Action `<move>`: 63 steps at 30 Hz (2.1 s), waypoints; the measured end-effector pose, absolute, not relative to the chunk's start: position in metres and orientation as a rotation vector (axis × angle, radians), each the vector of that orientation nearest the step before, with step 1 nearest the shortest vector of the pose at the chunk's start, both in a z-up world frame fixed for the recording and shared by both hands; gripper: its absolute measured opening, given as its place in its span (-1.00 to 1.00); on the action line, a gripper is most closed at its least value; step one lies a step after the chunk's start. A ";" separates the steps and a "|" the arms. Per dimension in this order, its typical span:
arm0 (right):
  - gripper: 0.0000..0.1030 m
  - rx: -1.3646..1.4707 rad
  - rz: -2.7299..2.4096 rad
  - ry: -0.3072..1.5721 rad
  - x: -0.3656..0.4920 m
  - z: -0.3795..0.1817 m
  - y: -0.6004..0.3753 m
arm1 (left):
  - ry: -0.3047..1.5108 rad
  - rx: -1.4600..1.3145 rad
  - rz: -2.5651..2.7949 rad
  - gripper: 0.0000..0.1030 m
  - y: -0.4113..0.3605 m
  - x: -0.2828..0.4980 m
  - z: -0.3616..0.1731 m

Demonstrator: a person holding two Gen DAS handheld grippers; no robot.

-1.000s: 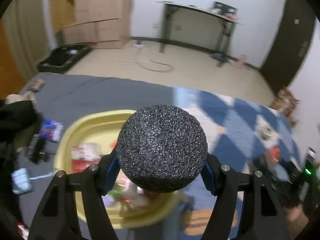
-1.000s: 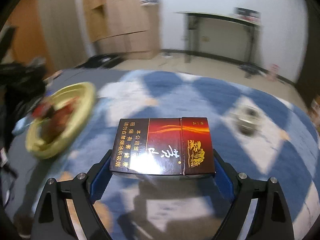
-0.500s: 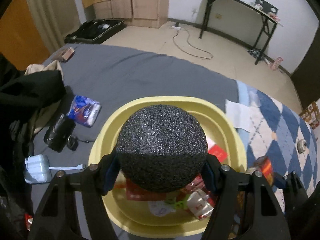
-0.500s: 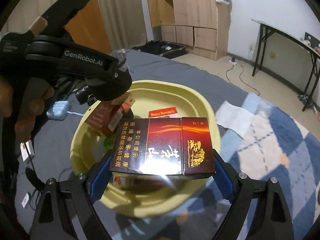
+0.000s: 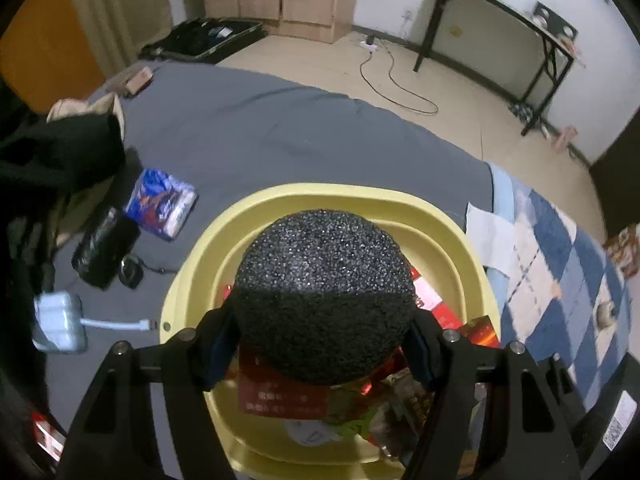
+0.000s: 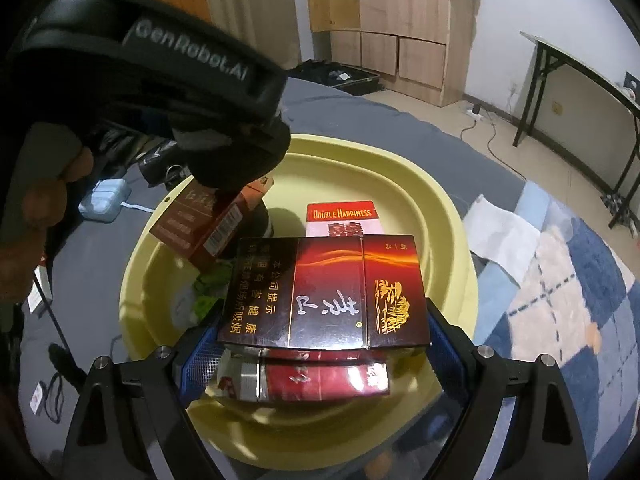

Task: Organize rigid objects
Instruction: 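Carry the dark red pack and foam cylinder into the yellow tray and open both tools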

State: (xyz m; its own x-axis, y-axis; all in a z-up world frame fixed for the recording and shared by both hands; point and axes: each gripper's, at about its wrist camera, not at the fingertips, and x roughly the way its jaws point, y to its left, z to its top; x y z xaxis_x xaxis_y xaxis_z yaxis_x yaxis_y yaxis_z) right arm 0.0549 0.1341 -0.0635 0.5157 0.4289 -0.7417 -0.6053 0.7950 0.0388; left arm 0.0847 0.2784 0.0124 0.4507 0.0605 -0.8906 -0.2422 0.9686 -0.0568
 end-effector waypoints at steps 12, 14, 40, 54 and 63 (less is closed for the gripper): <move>0.75 -0.259 0.613 0.825 0.065 -0.070 0.146 | 1.132 -0.168 0.159 0.37 0.272 0.091 -0.001; 0.75 -0.257 0.613 0.820 0.066 -0.071 0.147 | 1.126 -0.191 0.157 0.38 0.276 0.090 -0.001; 0.75 -0.214 0.646 0.766 0.064 -0.069 0.128 | 1.083 -0.364 0.216 0.37 0.343 0.068 0.017; 0.76 -0.233 0.664 0.795 0.082 -0.079 0.151 | 1.139 -0.433 0.189 0.37 0.346 0.075 -0.012; 0.75 -0.232 0.648 0.799 0.085 -0.078 0.147 | 1.118 -0.495 0.110 0.40 0.337 0.081 -0.014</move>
